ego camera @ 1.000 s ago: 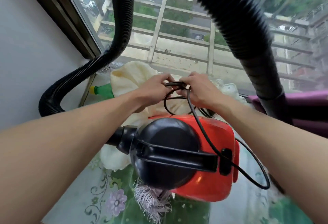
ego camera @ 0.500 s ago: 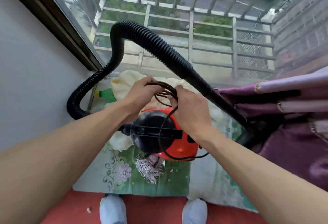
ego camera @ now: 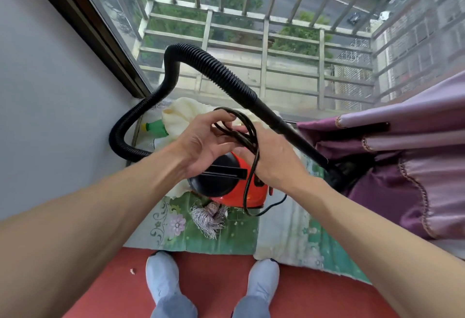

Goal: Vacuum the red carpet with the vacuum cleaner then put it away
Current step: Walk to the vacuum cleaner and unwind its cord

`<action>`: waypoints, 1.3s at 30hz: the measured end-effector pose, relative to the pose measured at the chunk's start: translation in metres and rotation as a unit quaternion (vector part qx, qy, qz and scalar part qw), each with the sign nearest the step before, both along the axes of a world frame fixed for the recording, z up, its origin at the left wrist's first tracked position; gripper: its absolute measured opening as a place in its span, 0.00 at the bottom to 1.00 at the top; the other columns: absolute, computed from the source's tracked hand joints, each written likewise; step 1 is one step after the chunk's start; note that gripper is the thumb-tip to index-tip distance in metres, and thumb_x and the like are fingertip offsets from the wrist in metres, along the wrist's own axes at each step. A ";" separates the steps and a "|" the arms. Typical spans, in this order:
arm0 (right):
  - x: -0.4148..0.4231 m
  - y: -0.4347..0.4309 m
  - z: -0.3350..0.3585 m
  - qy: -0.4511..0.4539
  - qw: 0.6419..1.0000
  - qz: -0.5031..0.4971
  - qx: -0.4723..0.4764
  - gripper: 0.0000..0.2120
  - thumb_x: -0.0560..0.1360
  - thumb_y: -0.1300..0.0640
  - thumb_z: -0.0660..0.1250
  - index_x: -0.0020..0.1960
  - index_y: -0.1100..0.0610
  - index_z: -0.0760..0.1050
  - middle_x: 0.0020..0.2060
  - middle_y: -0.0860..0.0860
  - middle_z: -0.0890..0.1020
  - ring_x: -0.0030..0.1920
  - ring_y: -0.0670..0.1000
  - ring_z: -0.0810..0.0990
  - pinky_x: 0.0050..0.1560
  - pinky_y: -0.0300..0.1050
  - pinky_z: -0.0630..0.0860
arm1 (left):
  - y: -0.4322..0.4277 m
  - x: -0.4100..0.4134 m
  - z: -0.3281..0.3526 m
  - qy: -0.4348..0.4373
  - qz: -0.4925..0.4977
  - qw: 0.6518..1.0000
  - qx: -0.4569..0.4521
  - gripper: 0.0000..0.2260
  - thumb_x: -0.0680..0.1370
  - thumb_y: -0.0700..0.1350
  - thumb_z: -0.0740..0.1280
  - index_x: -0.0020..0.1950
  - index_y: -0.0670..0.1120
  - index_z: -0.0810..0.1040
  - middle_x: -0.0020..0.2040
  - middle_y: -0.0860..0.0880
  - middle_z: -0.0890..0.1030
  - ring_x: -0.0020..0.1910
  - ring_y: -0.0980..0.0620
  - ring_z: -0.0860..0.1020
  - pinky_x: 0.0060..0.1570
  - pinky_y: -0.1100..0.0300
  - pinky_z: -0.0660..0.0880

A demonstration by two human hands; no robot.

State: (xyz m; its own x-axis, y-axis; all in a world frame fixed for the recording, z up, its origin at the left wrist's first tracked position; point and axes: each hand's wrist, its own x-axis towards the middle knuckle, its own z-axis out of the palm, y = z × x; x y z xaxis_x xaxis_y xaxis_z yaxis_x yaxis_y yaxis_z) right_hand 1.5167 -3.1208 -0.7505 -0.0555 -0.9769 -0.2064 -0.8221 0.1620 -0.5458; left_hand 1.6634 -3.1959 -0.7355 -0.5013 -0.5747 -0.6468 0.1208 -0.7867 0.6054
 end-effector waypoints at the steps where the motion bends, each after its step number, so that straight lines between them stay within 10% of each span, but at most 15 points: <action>1: -0.002 0.002 0.005 -0.012 1.000 -0.004 0.017 0.23 0.77 0.45 0.67 0.68 0.50 0.68 0.55 0.50 0.83 0.56 0.55 0.80 0.57 0.53 0.75 | 0.001 -0.001 0.005 0.001 -0.009 1.000 -0.005 0.05 0.77 0.39 0.64 0.42 0.42 0.75 0.47 0.38 0.81 0.47 0.42 0.80 0.61 0.47 0.77; 9: -0.035 0.017 0.043 0.153 0.982 -0.026 0.111 0.15 0.77 0.44 0.64 0.54 0.55 0.75 0.49 0.58 0.82 0.52 0.63 0.80 0.46 0.53 0.75 | 0.025 -0.018 0.020 -0.097 -0.116 0.986 -0.066 0.16 0.77 0.37 0.59 0.64 0.40 0.74 0.58 0.40 0.80 0.54 0.44 0.79 0.66 0.49 0.74; 14: -0.056 0.033 0.063 0.022 0.943 -0.279 0.181 0.17 0.68 0.44 0.64 0.46 0.55 0.81 0.41 0.55 0.86 0.48 0.60 0.83 0.50 0.54 0.80 | 0.091 -0.017 0.012 -0.139 -0.309 0.935 -0.102 0.36 0.66 0.44 0.68 0.74 0.49 0.67 0.63 0.50 0.79 0.62 0.51 0.78 0.65 0.54 0.74; 19: -0.055 0.048 0.072 -0.227 0.882 -0.365 0.193 0.10 0.74 0.61 0.70 0.34 0.55 0.77 0.23 0.49 0.79 0.26 0.49 0.79 0.27 0.42 0.78 | 0.127 -0.045 0.011 -0.149 -0.355 0.907 -0.171 0.44 0.66 0.59 0.78 0.77 0.55 0.61 0.64 0.56 0.75 0.65 0.58 0.73 0.65 0.55 0.72; 26: -0.026 0.034 0.067 -0.420 0.768 -0.448 0.181 0.07 0.72 0.59 0.76 0.40 0.59 0.78 0.31 0.53 0.78 0.30 0.52 0.78 0.31 0.46 0.79 | 0.118 -0.048 0.016 -0.085 -0.228 0.959 -0.143 0.30 0.69 0.49 0.80 0.69 0.52 0.73 0.59 0.56 0.82 0.59 0.61 0.79 0.60 0.63 0.73; 30: -0.005 0.023 0.056 -0.496 0.718 -0.451 0.187 0.11 0.74 0.63 0.73 0.35 0.59 0.74 0.27 0.55 0.75 0.24 0.49 0.75 0.29 0.45 0.77 | 0.110 -0.036 0.016 -0.069 -0.179 0.977 -0.094 0.12 0.71 0.37 0.77 0.51 0.46 0.82 0.41 0.53 0.86 0.41 0.60 0.83 0.44 0.69 0.75; 36: 0.011 -0.001 0.036 -0.378 0.889 -0.173 0.193 0.03 0.73 0.59 0.75 0.43 0.53 0.81 0.38 0.48 0.85 0.40 0.48 0.83 0.43 0.42 0.79 | 0.085 -0.002 0.008 -0.111 -0.082 0.990 -0.016 0.06 0.71 0.31 0.71 0.42 0.41 0.80 0.33 0.45 0.80 0.28 0.51 0.75 0.30 0.62 0.74; 39: 0.011 -0.007 0.024 -0.231 0.928 -0.078 0.283 0.20 0.71 0.49 0.76 0.61 0.51 0.81 0.53 0.45 0.85 0.54 0.44 0.83 0.60 0.44 0.78 | 0.074 0.033 -0.014 -0.203 -0.024 0.979 -0.003 0.07 0.67 0.33 0.69 0.40 0.44 0.75 0.28 0.44 0.75 0.23 0.50 0.72 0.28 0.60 0.66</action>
State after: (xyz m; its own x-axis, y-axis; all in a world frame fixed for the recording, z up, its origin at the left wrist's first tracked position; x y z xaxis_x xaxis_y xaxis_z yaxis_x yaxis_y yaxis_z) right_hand 1.5281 -3.1274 -0.7267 0.0361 -0.6929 -0.7201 -0.4638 0.6267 -0.6263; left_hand 1.6964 -3.1217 -0.7495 -0.2293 -0.5621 -0.7946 -0.1679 -0.7813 0.6012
